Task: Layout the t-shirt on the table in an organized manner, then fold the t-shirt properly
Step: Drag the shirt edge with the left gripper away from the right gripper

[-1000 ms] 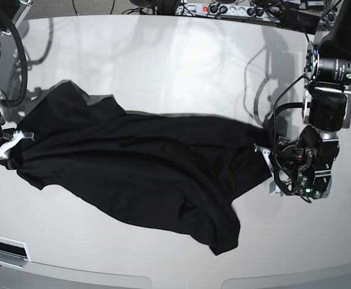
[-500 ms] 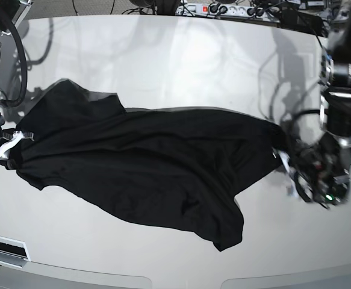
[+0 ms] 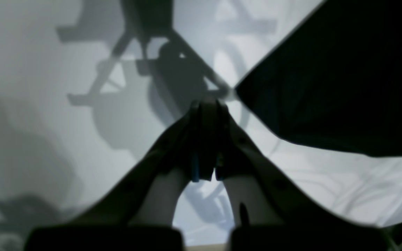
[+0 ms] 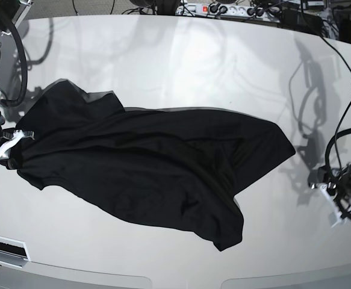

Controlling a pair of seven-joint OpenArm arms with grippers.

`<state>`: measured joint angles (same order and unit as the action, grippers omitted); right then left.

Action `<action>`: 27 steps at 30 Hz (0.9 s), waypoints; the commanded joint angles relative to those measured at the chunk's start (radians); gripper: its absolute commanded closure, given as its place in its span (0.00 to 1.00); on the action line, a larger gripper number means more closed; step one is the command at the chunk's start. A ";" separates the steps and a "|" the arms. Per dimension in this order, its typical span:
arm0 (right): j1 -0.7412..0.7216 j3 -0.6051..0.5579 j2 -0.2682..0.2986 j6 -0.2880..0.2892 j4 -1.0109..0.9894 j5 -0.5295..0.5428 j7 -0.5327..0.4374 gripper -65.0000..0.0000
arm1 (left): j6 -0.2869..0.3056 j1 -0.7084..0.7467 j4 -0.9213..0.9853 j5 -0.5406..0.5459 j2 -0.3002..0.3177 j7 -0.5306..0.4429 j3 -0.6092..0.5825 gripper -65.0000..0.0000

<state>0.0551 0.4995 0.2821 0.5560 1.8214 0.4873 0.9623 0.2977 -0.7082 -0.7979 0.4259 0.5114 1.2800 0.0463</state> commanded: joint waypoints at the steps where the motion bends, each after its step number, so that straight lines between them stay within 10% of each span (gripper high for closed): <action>1: -0.016 0.005 0.018 0.002 0.020 0.011 -0.026 1.00 | 0.020 -0.013 -0.014 0.021 0.018 -0.004 0.040 1.00; 11: -0.016 0.005 0.018 0.002 0.020 0.011 -0.026 1.00 | 0.261 0.209 -0.014 0.215 0.043 -0.046 0.462 1.00; 27: -0.016 0.005 0.018 0.002 0.020 0.014 -0.026 1.00 | 0.240 0.364 -0.012 0.068 0.023 -0.385 0.523 1.00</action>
<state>0.0551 0.4992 0.2825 0.5583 1.8214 0.4900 0.9623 0.5282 -0.3271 -0.7952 0.4828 0.5137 0.9073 0.5644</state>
